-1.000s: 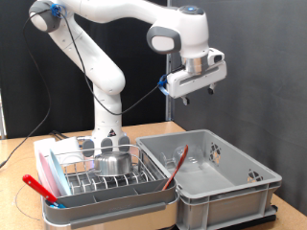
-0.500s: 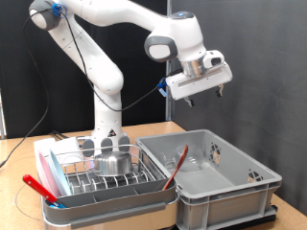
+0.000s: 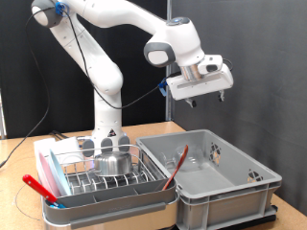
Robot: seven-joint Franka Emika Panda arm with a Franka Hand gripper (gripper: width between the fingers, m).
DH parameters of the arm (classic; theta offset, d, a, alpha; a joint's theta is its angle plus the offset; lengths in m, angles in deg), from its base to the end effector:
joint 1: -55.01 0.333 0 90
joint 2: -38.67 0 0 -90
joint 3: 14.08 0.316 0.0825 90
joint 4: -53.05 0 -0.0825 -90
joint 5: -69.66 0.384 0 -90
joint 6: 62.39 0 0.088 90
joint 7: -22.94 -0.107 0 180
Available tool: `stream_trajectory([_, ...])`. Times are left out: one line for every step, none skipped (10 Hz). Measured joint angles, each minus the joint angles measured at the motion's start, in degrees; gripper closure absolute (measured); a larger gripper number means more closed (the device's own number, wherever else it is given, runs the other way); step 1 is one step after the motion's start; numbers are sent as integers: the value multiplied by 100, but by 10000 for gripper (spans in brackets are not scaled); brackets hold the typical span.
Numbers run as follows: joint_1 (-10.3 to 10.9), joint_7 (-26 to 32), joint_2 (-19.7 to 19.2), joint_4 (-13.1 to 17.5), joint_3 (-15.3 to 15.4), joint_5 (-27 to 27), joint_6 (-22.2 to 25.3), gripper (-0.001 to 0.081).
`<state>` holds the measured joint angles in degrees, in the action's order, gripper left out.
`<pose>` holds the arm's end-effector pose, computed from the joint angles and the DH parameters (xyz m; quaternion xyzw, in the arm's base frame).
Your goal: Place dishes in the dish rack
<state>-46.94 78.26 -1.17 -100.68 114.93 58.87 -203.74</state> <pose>0.3501 0.1939 0.4017 -0.6669 -0.7061 -0.1766 0.1593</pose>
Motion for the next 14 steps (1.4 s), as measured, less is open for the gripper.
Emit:
stream_trajectory([-67,-640,32,-159,108,28,-486,-5])
stream_trajectory([-232,-1309,108,-354,315,24,-972,-5])
stream_trajectory([-487,-1949,225,-504,542,16,-1301,-5])
stream_trajectory([-848,-2603,364,-596,799,-8,-1408,-5])
stream_trajectory([-1248,-3177,510,-622,1062,-84,-1354,-5])
stream_trajectory([-1647,-3672,652,-610,1306,-195,-1050,-5])
stream_trajectory([-1915,-3824,737,-582,1418,-345,-687,-5])
stream_trajectory([-2036,-3837,770,-580,1460,-454,-551,-5])
stream_trajectory([-2006,-3824,767,-580,1443,-410,-587,-5])
stream_trajectory([-1912,-3682,755,-568,1370,-268,-447,-5])
stream_trajectory([-1777,-3465,751,-518,1227,-73,-109,-5])
stream_trajectory([-1699,-3328,798,-445,1062,64,254,-5])
stream_trajectory([-1673,-3252,912,-379,890,86,378,-5])
stream_trajectory([-1660,-3144,1099,-303,732,86,371,-5])
